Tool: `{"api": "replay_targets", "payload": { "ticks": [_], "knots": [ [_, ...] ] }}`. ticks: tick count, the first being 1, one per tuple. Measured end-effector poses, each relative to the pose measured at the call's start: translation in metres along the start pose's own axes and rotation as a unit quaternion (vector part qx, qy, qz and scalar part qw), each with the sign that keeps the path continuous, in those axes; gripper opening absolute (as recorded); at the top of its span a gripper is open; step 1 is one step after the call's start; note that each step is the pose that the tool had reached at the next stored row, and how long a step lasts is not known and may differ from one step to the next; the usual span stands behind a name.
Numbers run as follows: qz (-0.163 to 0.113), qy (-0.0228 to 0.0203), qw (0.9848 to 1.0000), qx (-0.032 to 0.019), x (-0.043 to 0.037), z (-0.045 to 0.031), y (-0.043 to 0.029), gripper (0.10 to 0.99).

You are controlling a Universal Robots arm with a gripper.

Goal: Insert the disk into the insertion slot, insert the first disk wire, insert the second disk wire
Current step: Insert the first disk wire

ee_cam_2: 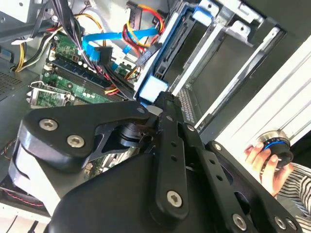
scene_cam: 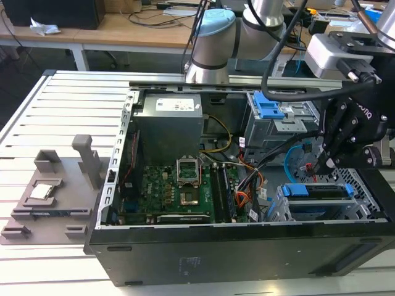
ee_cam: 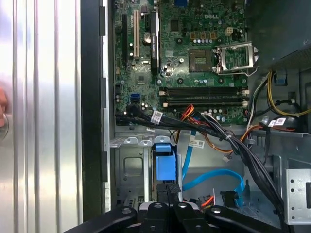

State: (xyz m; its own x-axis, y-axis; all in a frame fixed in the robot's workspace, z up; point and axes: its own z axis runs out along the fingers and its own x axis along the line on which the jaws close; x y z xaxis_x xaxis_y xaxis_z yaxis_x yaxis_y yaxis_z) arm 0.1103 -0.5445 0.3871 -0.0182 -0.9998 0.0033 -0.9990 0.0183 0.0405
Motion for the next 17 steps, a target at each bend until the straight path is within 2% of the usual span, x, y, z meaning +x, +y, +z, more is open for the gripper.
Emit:
{"api": "replay_targets", "payload": {
  "ticks": [3,5,8,9,11,14,15,16,17],
  "knots": [
    [0.000,0.0000,1.0000,-0.0006,-0.0034,-0.0002,-0.0100,0.106],
    [0.000,0.0000,1.0000,-0.0006,-0.0077,-0.0003,-0.0134,0.106],
    [0.000,0.0000,1.0000,-0.0006,-0.0215,-0.0001,-0.0181,0.106],
    [0.000,0.0000,1.0000,-0.0010,-0.0263,0.0020,-0.0200,0.106],
    [0.000,0.0001,1.0000,-0.0017,-0.0302,0.0090,-0.0212,0.106],
    [0.000,0.0001,1.0000,-0.0017,-0.0304,0.0091,-0.0213,0.114],
    [0.000,0.0001,1.0000,-0.0017,-0.0304,0.0091,-0.0213,0.169],
    [0.000,0.0000,1.0000,-0.0017,-0.0304,0.0092,-0.0213,0.169],
    [0.000,0.0001,1.0000,-0.0018,-0.0304,0.0092,-0.0213,0.235]
  ]
}}
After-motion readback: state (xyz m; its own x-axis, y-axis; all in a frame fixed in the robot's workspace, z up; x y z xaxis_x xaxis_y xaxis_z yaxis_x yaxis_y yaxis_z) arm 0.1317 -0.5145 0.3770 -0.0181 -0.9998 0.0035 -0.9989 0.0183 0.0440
